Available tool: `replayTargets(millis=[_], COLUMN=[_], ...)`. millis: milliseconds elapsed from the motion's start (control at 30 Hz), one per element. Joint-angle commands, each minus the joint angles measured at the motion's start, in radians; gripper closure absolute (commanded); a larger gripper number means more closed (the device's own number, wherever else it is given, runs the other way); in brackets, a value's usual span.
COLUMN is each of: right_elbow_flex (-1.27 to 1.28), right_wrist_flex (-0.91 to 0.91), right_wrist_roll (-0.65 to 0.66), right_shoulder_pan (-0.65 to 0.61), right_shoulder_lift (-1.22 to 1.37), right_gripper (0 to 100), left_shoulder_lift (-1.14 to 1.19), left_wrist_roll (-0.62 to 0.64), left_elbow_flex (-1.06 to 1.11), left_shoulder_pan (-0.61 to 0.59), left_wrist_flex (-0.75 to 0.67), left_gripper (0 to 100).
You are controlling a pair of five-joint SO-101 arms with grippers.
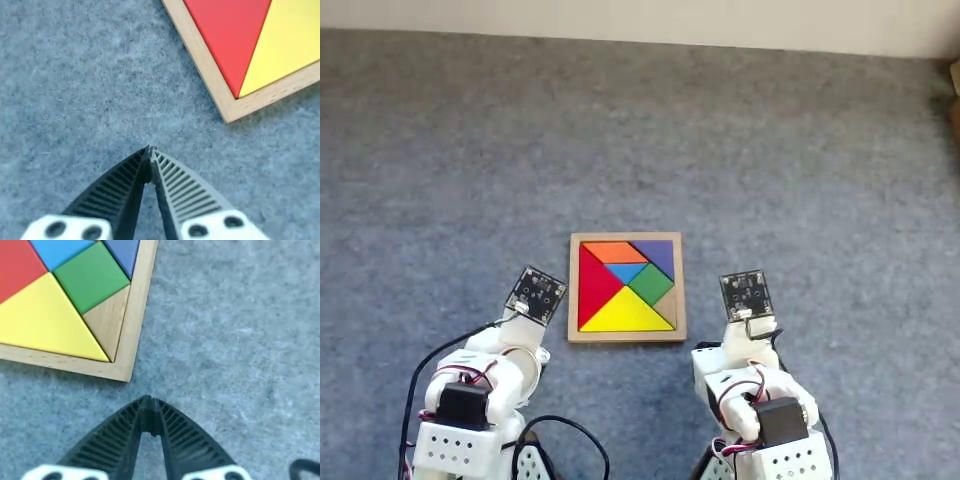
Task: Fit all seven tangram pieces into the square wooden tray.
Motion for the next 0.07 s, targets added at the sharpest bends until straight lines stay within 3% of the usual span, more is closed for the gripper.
replayTargets(millis=[0,33], right_elbow_flex=[0.147,0.147], right_wrist_flex=[0.004,0.004], right_wrist_roll=[-0.005,-0.005], right_shoulder_pan=[-0.012,-0.012], right_shoulder_lift=[-0.018,-0.018], right_gripper=[99.3,99.3], left_shoulder_lift=[-0.041,-0.041], left_wrist_roll=[0.008,0.008], left_elbow_flex=[0.019,0.019], left_shoulder_pan=[-0.005,-0.005], left_wrist_flex=[0.008,0.008], left_gripper=[99,99])
